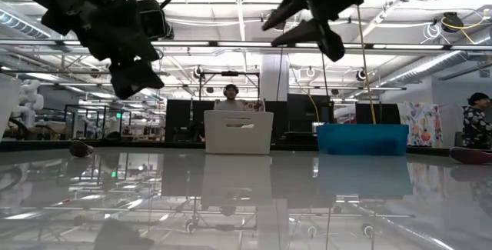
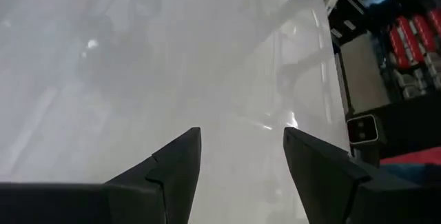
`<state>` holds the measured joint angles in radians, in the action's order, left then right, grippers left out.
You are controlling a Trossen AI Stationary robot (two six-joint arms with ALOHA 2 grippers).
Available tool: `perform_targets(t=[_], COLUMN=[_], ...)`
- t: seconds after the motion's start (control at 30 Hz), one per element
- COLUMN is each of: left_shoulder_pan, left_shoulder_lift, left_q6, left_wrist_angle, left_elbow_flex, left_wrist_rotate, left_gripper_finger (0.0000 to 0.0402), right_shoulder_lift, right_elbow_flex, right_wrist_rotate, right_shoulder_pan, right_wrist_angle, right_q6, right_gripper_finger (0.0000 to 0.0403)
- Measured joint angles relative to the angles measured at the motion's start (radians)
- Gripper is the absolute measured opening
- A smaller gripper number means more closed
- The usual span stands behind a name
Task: Sort produce into baskets
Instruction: Put the egg plant into the blue bin
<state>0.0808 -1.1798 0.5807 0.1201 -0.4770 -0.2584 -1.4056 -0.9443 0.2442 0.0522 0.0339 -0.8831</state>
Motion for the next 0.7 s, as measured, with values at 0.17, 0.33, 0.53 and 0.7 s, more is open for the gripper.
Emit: perform_targets(t=[0.17, 0.33, 0.53, 0.7], left_shoulder_pan=[-0.03, -0.101, -0.186, -0.216], left_shoulder_lift=[0.054, 0.161, 0.298, 0.387], left_q6=[-0.052, -0.074, -0.065, -0.065], left_wrist_angle=[0.033, 0.01, -0.08, -0.152], left_elbow_flex=[0.0, -0.001, -0.001, -0.002], left_wrist_rotate=[0.0, 0.006, 0.014, 0.028], left_gripper_finger=[0.0215, 0.0215, 0.0215, 0.0215], right_shoulder_lift=[-0.157, -0.337, -0.551, -0.704], right_elbow_flex=[-0.106, -0.306, -0.586, -0.806], right_wrist_rotate=[0.038, 0.038, 0.038, 0.01], right_shoulder_pan=[0.094, 0.141, 0.149, 0.148], right_wrist_angle=[-0.013, 0.016, 0.106, 0.218], right_q6=[-0.06, 0.012, 0.083, 0.154], right_gripper_finger=[0.0132, 0.0132, 0.0132, 0.0132])
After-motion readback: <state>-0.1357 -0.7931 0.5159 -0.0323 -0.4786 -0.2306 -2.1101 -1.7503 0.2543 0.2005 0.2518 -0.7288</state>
